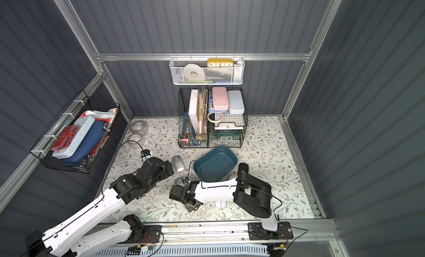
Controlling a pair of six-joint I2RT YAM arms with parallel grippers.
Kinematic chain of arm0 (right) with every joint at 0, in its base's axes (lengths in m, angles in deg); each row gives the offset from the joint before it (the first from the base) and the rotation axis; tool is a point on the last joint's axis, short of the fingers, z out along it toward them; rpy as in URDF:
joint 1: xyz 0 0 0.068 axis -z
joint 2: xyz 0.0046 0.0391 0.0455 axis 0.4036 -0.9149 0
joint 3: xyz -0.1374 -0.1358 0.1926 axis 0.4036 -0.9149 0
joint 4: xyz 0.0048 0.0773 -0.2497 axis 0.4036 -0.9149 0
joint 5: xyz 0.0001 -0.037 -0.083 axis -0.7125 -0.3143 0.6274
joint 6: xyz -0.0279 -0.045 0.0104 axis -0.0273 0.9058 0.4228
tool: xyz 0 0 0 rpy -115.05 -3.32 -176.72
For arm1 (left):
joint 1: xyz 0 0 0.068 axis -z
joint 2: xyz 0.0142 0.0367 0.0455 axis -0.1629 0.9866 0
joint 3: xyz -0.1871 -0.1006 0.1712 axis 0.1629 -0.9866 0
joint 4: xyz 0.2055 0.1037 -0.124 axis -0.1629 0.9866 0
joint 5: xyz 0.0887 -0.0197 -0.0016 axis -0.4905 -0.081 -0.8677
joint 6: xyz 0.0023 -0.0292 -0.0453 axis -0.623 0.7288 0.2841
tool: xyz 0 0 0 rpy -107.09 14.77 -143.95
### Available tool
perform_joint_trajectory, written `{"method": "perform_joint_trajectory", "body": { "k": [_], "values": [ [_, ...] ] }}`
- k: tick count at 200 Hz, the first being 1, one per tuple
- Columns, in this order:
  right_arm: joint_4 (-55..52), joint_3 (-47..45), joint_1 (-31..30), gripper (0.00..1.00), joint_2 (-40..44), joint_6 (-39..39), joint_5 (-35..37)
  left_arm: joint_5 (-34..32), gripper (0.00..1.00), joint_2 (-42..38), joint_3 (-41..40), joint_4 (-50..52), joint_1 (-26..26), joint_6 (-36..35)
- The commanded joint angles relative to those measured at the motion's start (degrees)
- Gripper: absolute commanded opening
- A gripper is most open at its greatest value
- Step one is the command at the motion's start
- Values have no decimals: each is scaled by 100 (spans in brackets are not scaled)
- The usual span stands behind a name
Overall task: Take out the mouse from the storage box
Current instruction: Place the mouse at the center of the board.
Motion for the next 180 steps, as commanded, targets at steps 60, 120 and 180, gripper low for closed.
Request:
{"method": "perform_joint_trajectory", "body": {
  "k": [60,120,180],
  "values": [
    [-49,75,3,79,67,18,98,-95,99,-113,134,123,23,-181],
    [-366,-31,-32,89,484,-173,611,-127,99,-274,-19,88,23,-167],
    [-535,-33,-122,92,937,-169,1010,-214,99,-206,76,-34,23,-369]
  ]
}}
